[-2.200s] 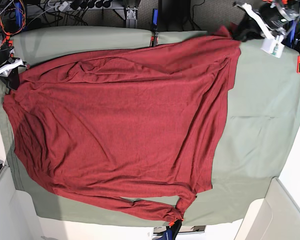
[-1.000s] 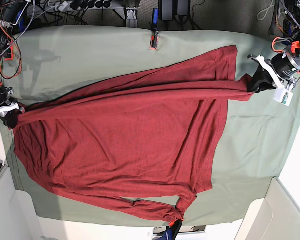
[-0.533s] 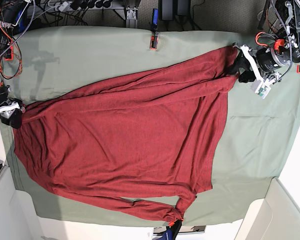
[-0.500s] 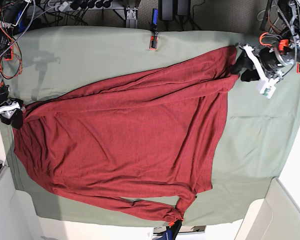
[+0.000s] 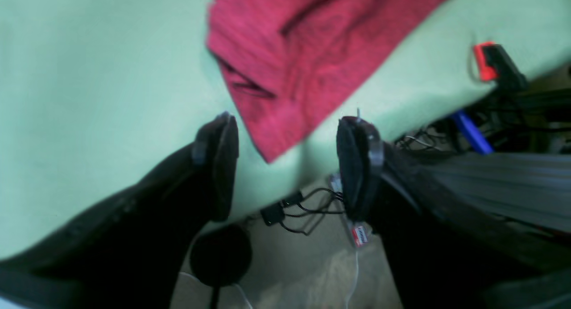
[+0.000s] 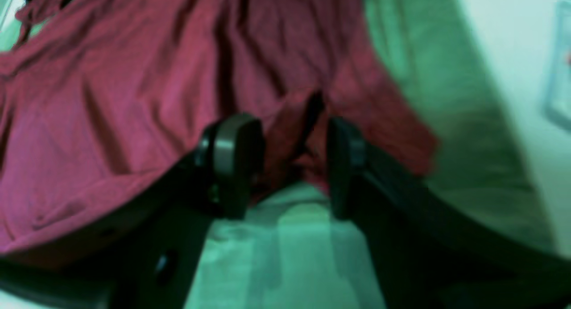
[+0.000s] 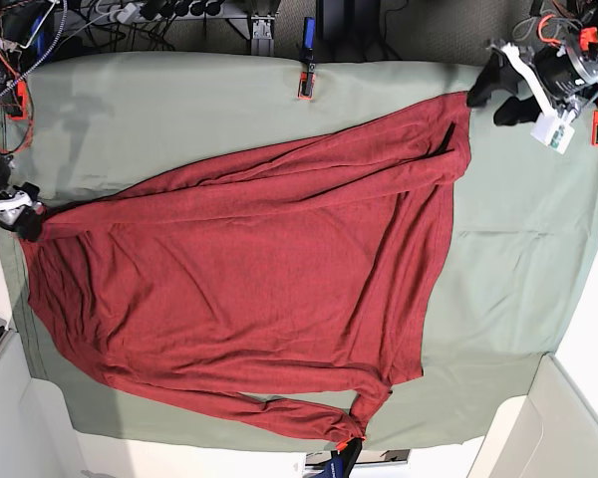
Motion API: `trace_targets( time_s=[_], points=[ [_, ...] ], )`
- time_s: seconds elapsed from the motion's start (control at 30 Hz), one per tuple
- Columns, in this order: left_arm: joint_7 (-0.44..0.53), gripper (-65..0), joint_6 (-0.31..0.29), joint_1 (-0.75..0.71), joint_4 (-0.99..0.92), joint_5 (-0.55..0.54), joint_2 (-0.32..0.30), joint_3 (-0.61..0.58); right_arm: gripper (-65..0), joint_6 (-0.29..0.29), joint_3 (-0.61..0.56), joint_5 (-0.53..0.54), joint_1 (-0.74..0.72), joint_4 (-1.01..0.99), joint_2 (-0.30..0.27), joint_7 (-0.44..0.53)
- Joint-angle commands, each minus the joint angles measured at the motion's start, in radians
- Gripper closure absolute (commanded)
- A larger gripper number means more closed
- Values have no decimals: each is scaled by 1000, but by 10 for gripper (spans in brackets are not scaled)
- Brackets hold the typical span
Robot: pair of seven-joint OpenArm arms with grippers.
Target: Fold the T-shirt properly
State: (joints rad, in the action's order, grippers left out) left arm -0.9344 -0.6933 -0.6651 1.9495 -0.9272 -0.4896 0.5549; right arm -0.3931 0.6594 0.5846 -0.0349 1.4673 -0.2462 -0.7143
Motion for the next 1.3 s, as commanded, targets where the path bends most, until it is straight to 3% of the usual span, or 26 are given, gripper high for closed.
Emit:
trace_targets(
  time_s=[0.0,0.13,0.33,0.5,0.7,0.87,1.13,1.27],
  points=[
    [27,-379,-5,-3,18,-16,-8,8,-277,-7,27,18,1,29,-17,20],
    [63,-379,-5,-2,17,21,19,7,-278,-7,90,18,39,43,-18,20],
    [127,-379,-5,-2,14,134,30,-2,-278,-7,96,19,72,42,-17,29],
    [134,-379,-5,10,-31,131,47,-45,-278,-7,96,34,71,42,-17,30],
    [122,-380,2,100,-214,60,105,-51,-278,-8,96,34,72,42,-17,30],
    [84,-380,-1,121,-258,10,130,-59,-278,-8,96,36,74,42,-17,29],
    [101,-379,-2,114,-258,74,130,-206,-278,-6,93,32,74,39,-17,52],
    [124,-378,31,119,-258,108,137,-221,-278,35,87,-4,74,20,-17,79]
  ],
)
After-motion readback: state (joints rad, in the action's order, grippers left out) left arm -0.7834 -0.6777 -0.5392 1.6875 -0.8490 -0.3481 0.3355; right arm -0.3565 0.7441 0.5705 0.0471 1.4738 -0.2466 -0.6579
